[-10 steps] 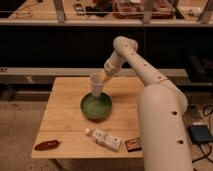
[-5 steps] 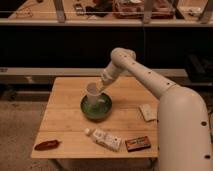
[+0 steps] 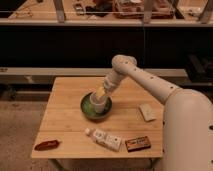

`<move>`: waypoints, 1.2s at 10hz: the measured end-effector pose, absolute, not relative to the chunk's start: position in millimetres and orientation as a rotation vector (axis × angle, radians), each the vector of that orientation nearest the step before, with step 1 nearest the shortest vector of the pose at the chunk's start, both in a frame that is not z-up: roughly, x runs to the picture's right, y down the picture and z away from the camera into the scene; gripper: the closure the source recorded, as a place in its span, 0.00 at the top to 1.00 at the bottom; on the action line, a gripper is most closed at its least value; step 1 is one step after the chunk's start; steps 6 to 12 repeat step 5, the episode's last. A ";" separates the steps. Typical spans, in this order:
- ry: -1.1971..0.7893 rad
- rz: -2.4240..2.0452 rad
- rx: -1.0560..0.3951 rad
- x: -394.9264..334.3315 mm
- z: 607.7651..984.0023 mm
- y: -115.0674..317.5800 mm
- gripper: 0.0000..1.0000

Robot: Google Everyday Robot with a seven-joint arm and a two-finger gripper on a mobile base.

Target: Place the ceramic cup in the ceramic bowl

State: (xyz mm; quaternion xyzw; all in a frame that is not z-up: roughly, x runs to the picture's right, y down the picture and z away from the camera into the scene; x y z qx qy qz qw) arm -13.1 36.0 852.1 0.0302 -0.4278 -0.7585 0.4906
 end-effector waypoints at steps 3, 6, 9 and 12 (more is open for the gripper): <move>-1.037 -1.722 0.124 -1.4 841.8 6.3 0.64; -0.935 -1.684 0.168 32.7 825.5 -39.9 0.64; -0.935 -1.684 0.168 32.7 825.5 -39.9 0.64; -0.935 -1.684 0.168 32.7 825.5 -39.9 0.64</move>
